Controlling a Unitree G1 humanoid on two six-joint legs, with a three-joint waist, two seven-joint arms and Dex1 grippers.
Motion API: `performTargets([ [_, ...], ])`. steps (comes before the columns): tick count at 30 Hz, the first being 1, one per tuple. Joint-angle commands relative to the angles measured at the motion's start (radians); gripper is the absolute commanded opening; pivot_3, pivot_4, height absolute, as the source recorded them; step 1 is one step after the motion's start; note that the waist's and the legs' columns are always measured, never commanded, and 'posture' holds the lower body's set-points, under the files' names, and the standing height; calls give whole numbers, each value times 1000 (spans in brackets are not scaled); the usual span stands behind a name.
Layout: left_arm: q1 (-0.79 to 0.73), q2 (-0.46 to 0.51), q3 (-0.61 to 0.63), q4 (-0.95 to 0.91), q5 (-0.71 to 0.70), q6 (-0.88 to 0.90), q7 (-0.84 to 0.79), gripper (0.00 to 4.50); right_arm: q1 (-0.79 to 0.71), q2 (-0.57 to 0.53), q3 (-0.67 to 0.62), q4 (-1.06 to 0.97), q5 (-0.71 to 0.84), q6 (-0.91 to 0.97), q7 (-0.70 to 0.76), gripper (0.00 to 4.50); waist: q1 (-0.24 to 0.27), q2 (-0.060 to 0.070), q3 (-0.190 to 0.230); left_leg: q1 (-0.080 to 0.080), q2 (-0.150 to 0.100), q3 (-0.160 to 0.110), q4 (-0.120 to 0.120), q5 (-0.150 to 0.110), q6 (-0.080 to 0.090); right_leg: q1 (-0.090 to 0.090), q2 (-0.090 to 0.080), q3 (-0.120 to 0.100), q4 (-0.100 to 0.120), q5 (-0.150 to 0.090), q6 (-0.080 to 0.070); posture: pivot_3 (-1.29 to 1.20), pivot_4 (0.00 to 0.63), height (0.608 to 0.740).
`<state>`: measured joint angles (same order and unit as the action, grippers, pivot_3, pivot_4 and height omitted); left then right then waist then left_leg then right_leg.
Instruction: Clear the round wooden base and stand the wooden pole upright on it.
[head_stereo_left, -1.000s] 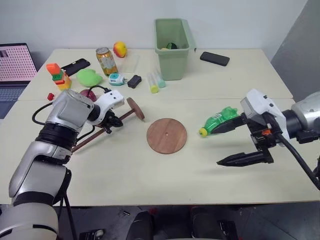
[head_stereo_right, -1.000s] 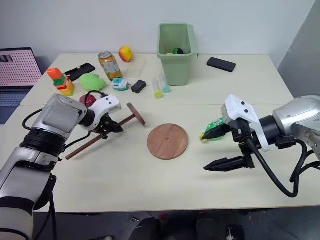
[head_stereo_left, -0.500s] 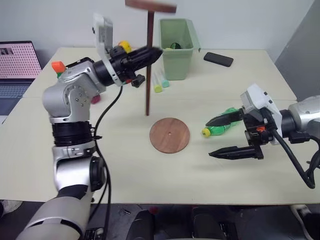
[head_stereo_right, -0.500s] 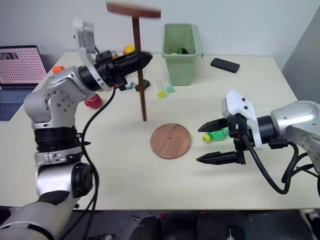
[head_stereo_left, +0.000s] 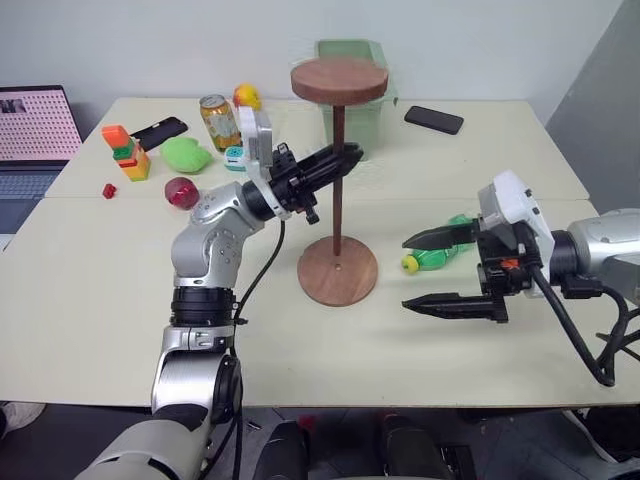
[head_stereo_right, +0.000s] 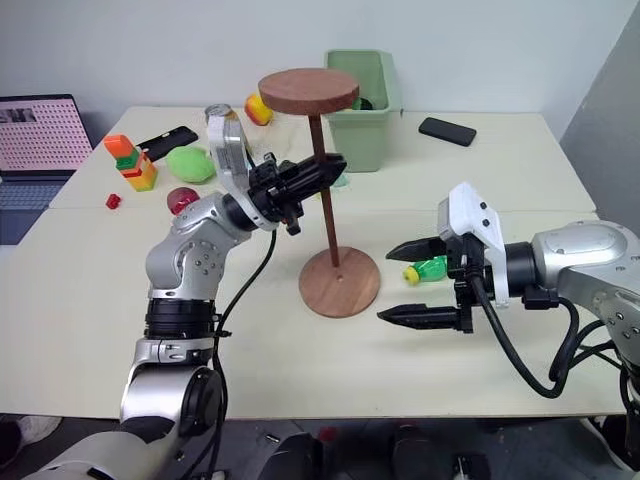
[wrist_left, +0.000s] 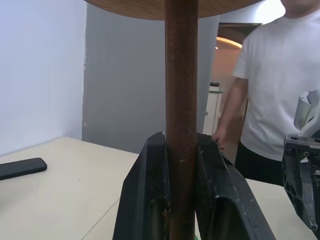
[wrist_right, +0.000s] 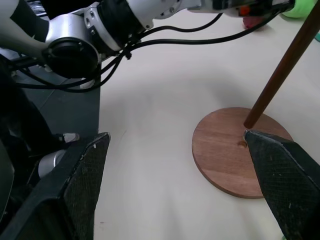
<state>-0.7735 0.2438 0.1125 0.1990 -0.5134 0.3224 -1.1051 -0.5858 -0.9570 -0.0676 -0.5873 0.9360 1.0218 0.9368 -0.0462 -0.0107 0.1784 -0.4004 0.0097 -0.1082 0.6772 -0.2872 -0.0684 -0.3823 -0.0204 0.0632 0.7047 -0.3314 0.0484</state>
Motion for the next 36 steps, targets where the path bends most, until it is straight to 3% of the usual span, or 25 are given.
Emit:
performTargets([
  [1, 20, -6, -32, 32, 32, -96, -14, 269, 4, 5, -45, -28, 41, 1, -33, 4500, 1, 0, 0, 0, 0, 0, 0, 0, 0, 0, 0, 0, 0, 0, 0, 0, 150, 740],
  [18, 20, -65, -73, 200, 93, -296, 18, 269, 26, -19, -36, -30, 60, 15, -64, 4500, 10, 0, 0, 1, 0, -1, 0, -1, 2, 1, 0, 0, 0, 0, 0, 0, 150, 740],
  [36, 211, 33, -96, 82, 110, -216, 66, 269, 61, -35, -35, -44, 65, 1, -69, 4500, 9, 0, -2, 7, 1, -1, -1, -1, 2, 8, 1, 0, -1, 0, 0, 0, 150, 740],
])
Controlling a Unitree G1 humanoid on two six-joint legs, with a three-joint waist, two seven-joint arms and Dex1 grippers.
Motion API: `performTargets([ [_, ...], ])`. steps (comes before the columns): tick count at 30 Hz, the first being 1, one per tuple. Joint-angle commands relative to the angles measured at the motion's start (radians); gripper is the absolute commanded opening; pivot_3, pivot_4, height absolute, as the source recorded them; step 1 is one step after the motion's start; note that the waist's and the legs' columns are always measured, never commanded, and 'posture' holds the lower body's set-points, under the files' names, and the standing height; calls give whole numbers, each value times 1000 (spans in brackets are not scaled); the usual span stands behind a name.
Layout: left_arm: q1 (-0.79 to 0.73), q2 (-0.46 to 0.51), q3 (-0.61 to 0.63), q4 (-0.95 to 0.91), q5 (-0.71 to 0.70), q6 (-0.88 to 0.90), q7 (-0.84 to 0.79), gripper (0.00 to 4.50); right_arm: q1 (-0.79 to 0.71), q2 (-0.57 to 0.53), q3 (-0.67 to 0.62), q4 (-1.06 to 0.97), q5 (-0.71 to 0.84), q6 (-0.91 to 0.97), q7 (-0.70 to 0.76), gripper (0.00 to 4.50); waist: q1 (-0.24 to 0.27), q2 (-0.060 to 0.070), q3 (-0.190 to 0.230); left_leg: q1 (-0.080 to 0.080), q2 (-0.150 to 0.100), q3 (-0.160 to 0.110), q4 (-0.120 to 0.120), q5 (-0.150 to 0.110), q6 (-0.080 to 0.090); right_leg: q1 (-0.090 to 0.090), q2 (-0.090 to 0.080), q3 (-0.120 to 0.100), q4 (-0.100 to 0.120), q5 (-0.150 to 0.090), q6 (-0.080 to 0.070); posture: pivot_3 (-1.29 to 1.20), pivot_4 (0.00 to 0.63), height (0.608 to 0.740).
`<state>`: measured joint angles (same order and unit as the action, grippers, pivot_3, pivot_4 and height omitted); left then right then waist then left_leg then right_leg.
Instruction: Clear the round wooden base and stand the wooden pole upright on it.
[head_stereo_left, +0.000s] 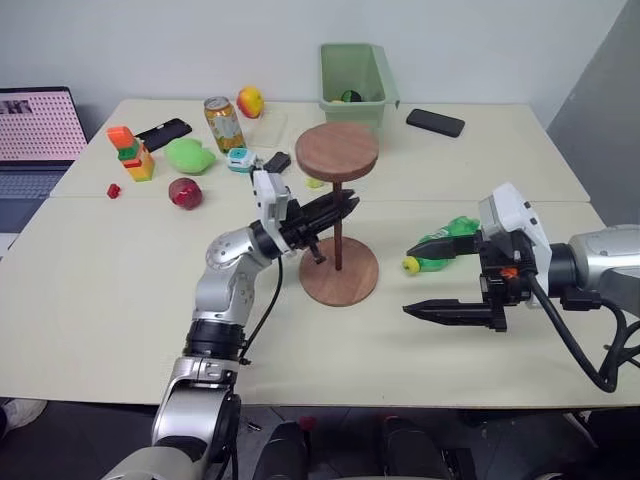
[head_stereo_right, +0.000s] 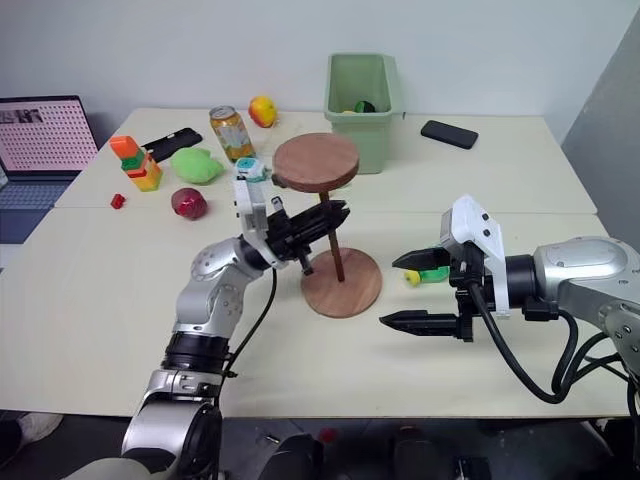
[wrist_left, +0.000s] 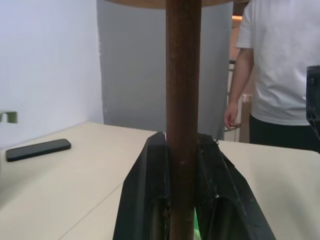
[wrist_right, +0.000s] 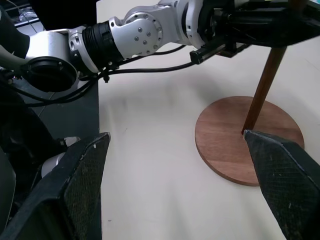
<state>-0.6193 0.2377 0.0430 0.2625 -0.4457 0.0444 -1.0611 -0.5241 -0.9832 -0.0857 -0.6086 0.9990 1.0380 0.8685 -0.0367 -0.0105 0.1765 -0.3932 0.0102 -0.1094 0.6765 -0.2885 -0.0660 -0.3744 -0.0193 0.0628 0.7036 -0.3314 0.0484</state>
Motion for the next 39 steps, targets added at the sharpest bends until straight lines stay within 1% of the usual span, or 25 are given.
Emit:
performTargets([
  [1, 61, 46, -34, 25, 53, 65, 28, 269, -1, -8, -15, -22, 0, -17, -1, 4500, -1, 0, -1, 1, 0, 0, 0, 0, 0, 1, 0, 0, -1, 0, 0, 0, 150, 740],
  [9, 42, 70, -61, 47, 51, 100, 39, 269, 0, 0, -12, -25, -2, -22, -4, 4500, -6, 0, -5, 7, 0, 0, -2, 0, 0, 6, 1, 0, -1, 0, 0, 0, 150, 740],
  [11, 41, 78, -67, 47, 55, 111, 41, 1010, 0, 0, -11, -24, -4, -22, -5, 4500, -6, 1, -5, 8, 0, 0, -2, 0, 0, 6, 1, 1, -1, 0, 0, 0, 150, 740],
  [12, 39, 84, -73, 44, 55, 125, 35, 1133, -1, 1, -12, -24, -3, -22, -5, 4500, -7, 2, -6, 8, 0, 0, -2, 0, 1, 7, 1, 1, -2, 0, 0, 0, 150, 740],
  [13, 37, 91, -75, 36, 47, 140, 26, 1417, -1, 2, -12, -24, -3, -23, -6, 4500, -9, 2, -5, 8, 0, 1, -4, 0, 1, 6, 1, 2, -2, 0, 0, 0, 150, 740],
  [15, 34, 104, -74, 13, 38, 157, 7, 1803, 1, 5, -14, -24, 0, -23, -9, 4500, -9, 1, -5, 6, 0, 1, -6, 0, 1, 4, 1, 1, -3, 0, 0, 0, 150, 740],
  [18, 31, 129, -62, -23, 34, 162, -6, 2438, 1, 10, -15, -23, 1, -24, -12, 4500, -3, 0, -4, -5, 0, -3, -3, 0, 0, -3, 1, -2, -5, 0, 0, 0, 150, 740],
  [21, 27, 150, -50, -52, 29, 168, -10, 3157, 2, 16, -14, -24, 1, -25, -15, 4500, 5, 0, -4, -6, 0, -2, -3, 1, -2, -3, 0, -2, -6, 0, 0, 0, 150, 740],
  [23, 24, 189, -38, -100, 13, 199, -23, 3480, 5, 22, -14, -26, 4, -25, -19, 4500, 6, 0, -4, -6, 0, -2, -3, 1, -1, -3, -1, -2, -6, 0, 0, 0, 150, 740],
  [26, 56, 304, -38, -196, -13, 279, -103, 4043, 18, 23, -15, -29, -1, -30, -20, 4500, 2, -1, -4, -6, 0, -3, -3, 0, 0, -3, 0, -2, -6, 0, 0, 0, 150, 740],
  [29, 89, 452, -45, -255, -16, 368, -178, 4418, 34, 19, -21, -31, -1, -33, -17, 4500, -6, 0, -4, -4, 1, -2, -6, 0, 0, -3, 1, -1, -6, 0, 0, 0, 150, 740],
  [31, 109, 564, -8, -291, -64, 417, -267, 4418, 45, 11, -27, -25, -2, -37, -7, 4500, -7, 0, -3, -3, 1, -1, -9, 0, 0, -3, 1, -1, -6, 0, 0, 0, 150, 740],
  [35, 124, 730, 67, -329, -125, 468, -371, 4418, 67, -9, -31, 8, -24, -57, 28, 4500, -8, -1, -2, -3, 1, -1, -10, 0, 0, -4, 1, -1, -7, 0, 0, 0, 150, 740],
  [37, 136, 766, 82, -349, -137, 464, -393, 4418, 76, -16, -29, 24, -39, -69, 42, 4500, -5, -1, -2, -3, 1, -2, -11, 0, 0, -4, 1, -2, -8, 0, 0, 0, 150, 740],
  [39, 152, 781, 109, -375, -152, 465, -388, 4418, 92, -15, -32, 40, -64, -96, 58, 4500, -1, -1, -2, -3, 0, 0, -11, 0, 0, -4, 0, -1, -8, 0, 0, 0, 150, 740],
])
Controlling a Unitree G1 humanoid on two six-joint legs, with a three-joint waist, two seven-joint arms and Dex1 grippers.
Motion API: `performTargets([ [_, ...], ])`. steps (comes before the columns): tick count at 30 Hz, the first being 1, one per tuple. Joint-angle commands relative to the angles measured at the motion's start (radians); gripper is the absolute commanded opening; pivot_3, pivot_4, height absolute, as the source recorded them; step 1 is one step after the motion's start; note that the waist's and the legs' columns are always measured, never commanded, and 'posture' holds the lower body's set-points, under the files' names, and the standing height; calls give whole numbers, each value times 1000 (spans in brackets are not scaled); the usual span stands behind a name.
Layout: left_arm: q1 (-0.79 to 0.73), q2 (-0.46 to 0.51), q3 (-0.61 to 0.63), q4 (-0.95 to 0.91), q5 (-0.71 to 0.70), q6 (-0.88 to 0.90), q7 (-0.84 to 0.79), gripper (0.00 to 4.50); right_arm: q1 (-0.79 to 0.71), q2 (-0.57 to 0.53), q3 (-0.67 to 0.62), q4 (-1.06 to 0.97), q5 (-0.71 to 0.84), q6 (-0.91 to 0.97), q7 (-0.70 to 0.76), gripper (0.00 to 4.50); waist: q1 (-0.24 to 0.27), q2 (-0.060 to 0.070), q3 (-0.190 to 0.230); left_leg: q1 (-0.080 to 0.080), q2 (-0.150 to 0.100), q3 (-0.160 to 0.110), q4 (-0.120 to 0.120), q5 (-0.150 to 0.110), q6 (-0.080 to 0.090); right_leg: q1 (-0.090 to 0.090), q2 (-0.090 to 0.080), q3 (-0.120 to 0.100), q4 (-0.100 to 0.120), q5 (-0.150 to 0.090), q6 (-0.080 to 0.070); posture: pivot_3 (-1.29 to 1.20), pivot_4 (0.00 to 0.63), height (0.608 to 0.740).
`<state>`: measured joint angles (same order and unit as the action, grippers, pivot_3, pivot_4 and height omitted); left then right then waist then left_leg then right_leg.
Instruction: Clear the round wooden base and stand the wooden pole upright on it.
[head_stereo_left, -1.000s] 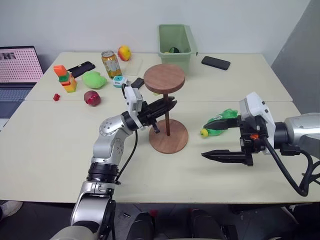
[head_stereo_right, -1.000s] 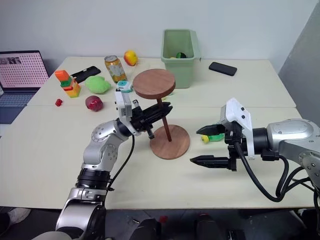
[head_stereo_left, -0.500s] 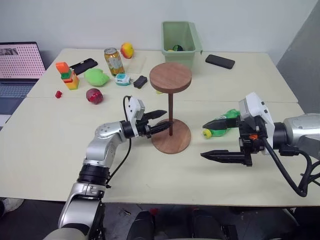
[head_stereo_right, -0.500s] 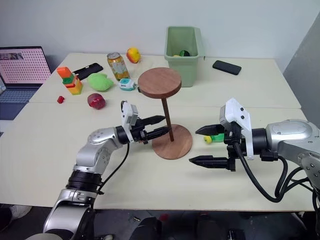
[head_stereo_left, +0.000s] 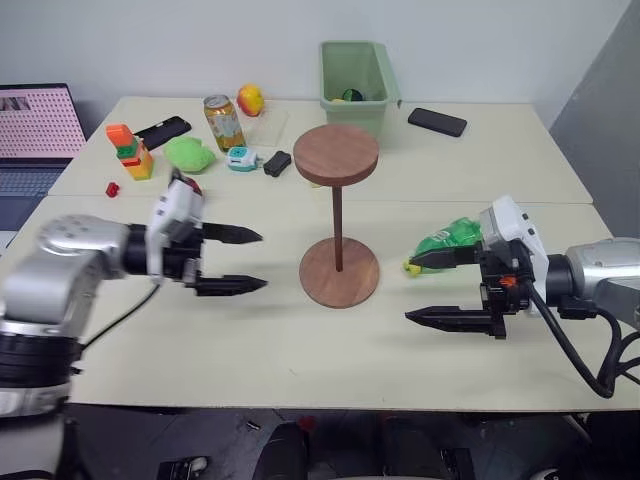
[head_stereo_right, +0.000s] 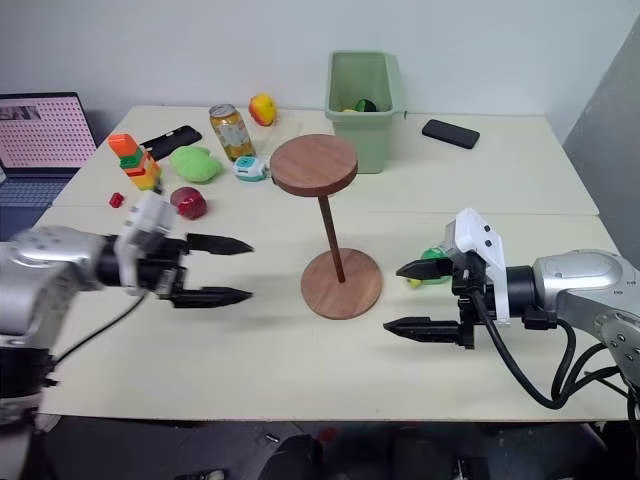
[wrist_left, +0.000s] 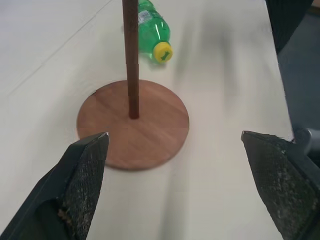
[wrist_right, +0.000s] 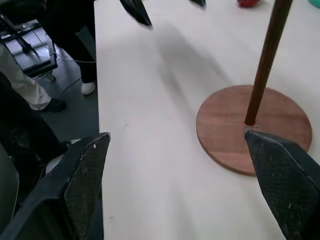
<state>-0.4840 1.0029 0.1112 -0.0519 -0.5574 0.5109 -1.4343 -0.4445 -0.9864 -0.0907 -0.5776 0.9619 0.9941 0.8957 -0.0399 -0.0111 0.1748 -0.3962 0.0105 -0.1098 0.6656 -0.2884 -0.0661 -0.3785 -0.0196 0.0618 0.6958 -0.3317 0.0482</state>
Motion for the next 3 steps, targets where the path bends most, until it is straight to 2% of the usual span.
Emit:
performTargets([
  [1, 26, 20, 57, -78, -55, 5, -15, 4418, 18, -9, -28, 18, -40, -67, 37, 4500, 3, 0, 0, 0, 0, 0, 0, 0, 0, 0, 0, 0, 0, 0, 0, 0, 150, 740],
  [3, 43, 20, 85, -103, -81, 32, 8, 4418, 27, -3, -30, 34, -54, -87, 48, 4500, 4, 0, 0, 0, 0, 0, 0, 0, 0, 0, 0, 0, 0, 0, 0, 0, 150, 740],
])
